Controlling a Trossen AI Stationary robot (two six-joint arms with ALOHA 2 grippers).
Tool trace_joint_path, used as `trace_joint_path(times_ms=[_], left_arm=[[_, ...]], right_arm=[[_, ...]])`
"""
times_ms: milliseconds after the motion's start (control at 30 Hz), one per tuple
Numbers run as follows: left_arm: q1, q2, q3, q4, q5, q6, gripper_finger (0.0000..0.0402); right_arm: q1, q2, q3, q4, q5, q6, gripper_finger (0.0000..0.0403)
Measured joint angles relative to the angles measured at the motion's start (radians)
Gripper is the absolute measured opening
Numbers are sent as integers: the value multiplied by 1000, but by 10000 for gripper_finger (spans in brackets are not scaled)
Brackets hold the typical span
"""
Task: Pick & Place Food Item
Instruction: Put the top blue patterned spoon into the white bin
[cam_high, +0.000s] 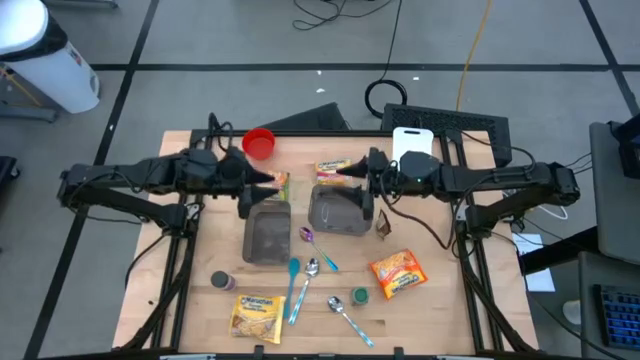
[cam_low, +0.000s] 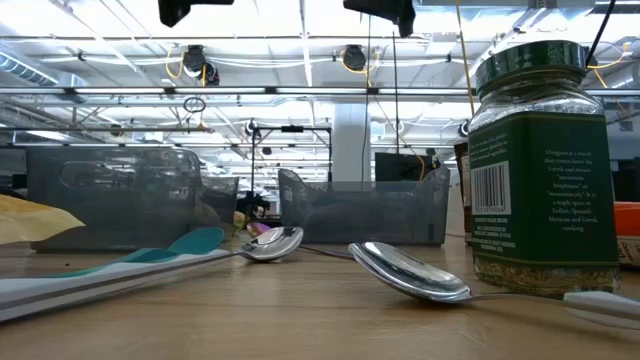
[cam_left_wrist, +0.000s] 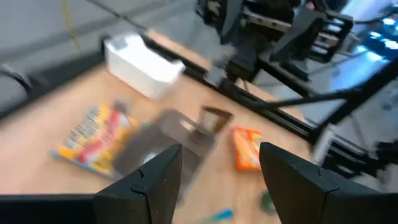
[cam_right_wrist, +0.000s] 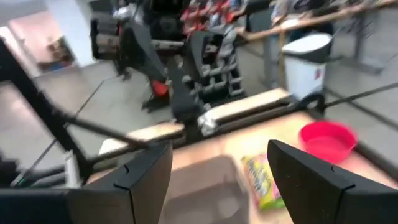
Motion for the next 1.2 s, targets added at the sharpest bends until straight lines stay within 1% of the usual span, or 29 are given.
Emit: trace_joint_path(times_ms=[100, 167, 300, 400, 500, 600, 700, 767, 867, 967, 1033, 1100, 1200], left_arm=[[-37, 43, -2, -20, 35, -59, 225], [-65, 77, -1, -21, 34, -99, 225], [-128, 155, -1, -34, 17, -214, 225], [-178, 208, -1, -23, 12, -318, 225], [-231, 259, -1, -16, 11, -446, 225], [-283, 300, -1, -2, 5, -554, 225], [-326, 331, -1, 9, -16, -647, 225], [-344, 344, -1, 16, -26, -688, 225], [-354, 346, -1, 35, -62, -710, 225], [-355, 345, -1, 78, -158, -707, 225], [-354, 341, -1, 133, -228, -681, 225], [-352, 334, -1, 199, -275, -644, 225], [-345, 334, 0, 295, -303, -581, 225]], right_arm=[[22, 9, -34, 7, -19, 55, 255], [40, 10, -75, 11, -21, 101, 255], [84, 9, -163, 85, -21, 193, 256], [138, 3, -224, 114, -26, 217, 254], [199, 0, -262, 195, -25, 260, 252], [252, 0, -305, 258, -20, 251, 252], [285, 0, -337, 293, -19, 250, 251], [300, 0, -361, 312, -19, 277, 251], [326, 1, -397, 364, -17, 344, 251], [351, -1, -426, 433, -18, 362, 250], [359, 0, -446, 468, -19, 361, 250], [360, 0, -455, 497, -17, 364, 250], [351, 0, -455, 511, -17, 368, 250]])
